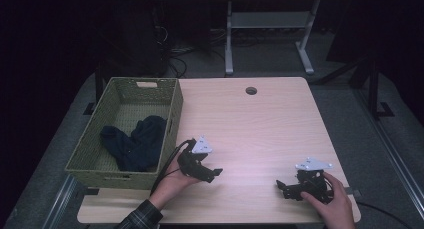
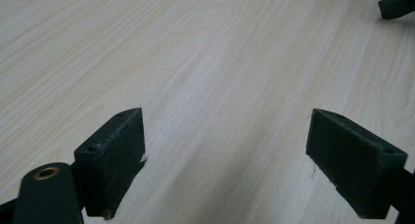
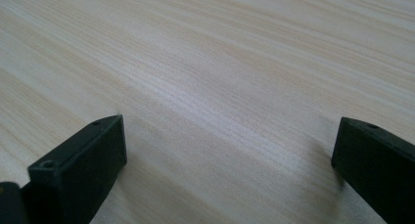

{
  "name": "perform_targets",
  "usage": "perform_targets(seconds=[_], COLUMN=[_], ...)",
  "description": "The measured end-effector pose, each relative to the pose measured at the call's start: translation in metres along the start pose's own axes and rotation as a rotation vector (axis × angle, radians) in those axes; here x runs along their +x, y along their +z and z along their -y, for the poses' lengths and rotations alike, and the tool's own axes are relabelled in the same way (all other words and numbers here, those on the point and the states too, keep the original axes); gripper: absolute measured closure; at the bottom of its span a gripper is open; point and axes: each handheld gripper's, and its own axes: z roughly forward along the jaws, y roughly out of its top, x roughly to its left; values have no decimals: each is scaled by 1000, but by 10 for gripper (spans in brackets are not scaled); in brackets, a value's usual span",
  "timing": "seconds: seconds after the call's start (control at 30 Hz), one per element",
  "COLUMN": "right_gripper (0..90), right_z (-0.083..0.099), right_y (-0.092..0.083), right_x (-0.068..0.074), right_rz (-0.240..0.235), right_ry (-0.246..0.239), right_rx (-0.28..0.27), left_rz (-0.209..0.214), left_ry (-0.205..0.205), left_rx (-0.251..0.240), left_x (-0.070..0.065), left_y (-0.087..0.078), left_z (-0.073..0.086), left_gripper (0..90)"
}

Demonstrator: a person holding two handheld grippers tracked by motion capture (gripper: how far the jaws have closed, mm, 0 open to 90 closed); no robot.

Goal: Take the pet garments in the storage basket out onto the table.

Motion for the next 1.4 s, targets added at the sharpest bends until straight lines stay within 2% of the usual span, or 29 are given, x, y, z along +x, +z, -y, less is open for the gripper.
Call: perform_targets(seconds=[0.33, 0.9, 1.3, 1.4], right_gripper=[0, 0, 0, 0], right_z=[0, 0, 0, 0], right_y=[0, 0, 0, 0], right_x=[0, 0, 0, 0], right_rz=[-1, -1, -3, -3], right_ry=[-2, -2, -2, -2], right_rx=[-1, -1, -1, -1], left_rz=[-2, 31, 52, 60], left_ry=[6, -11, -9, -24], left_rx=[8, 3, -25, -31], left_x=[-1, 2, 3, 5], left_y=[-5, -17, -27, -30], left_z=[-6, -16, -27, -30], left_gripper=[141, 142, 142, 142])
